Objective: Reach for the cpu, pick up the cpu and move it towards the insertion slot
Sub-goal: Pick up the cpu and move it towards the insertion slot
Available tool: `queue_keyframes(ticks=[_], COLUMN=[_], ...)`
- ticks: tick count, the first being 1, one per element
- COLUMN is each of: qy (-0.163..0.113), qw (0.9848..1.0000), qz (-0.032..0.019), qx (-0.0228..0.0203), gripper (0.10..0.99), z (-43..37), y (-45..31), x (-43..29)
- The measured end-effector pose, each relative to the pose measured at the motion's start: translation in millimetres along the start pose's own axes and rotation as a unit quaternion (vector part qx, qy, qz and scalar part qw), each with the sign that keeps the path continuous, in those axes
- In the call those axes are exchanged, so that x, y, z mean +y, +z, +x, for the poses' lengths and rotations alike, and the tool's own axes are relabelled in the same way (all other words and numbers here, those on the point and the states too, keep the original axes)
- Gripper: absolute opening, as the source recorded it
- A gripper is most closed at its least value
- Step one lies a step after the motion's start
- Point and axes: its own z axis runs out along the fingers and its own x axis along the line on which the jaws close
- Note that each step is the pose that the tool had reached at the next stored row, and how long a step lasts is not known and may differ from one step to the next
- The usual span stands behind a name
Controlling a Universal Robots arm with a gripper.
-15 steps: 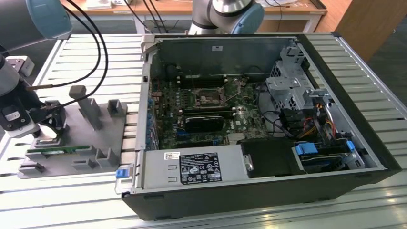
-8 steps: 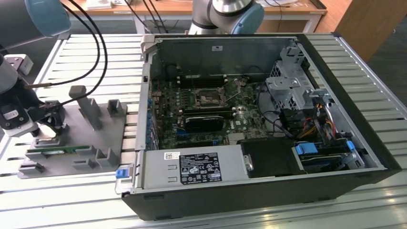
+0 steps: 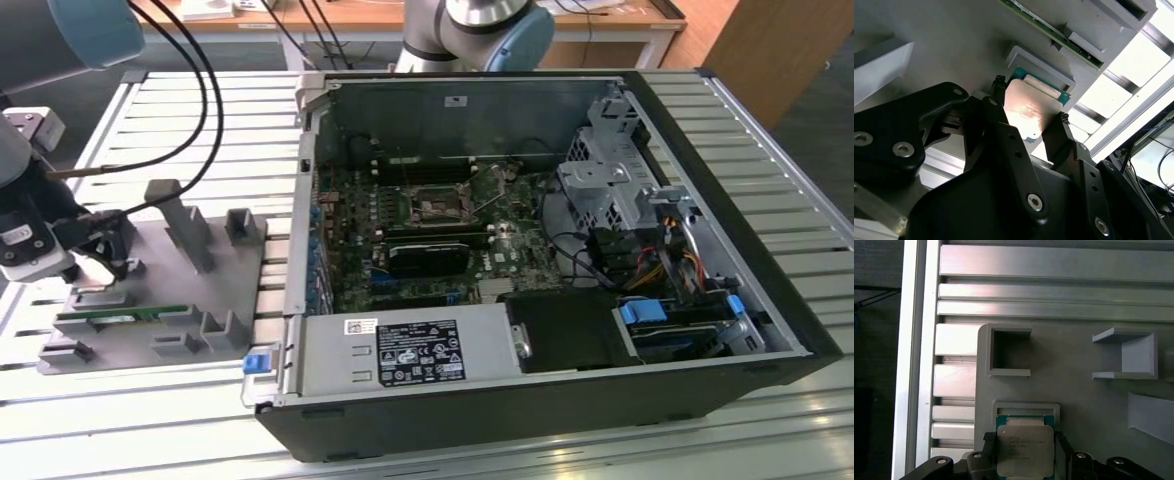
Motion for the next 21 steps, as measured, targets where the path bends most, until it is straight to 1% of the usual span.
queue_keyframes(ticks=[21], qy=[0.0], qw=[1.0], qz=[0.0], qx=[0.0], gripper=[0.545], z=[0.0], y=[-5.0], x=[1.6])
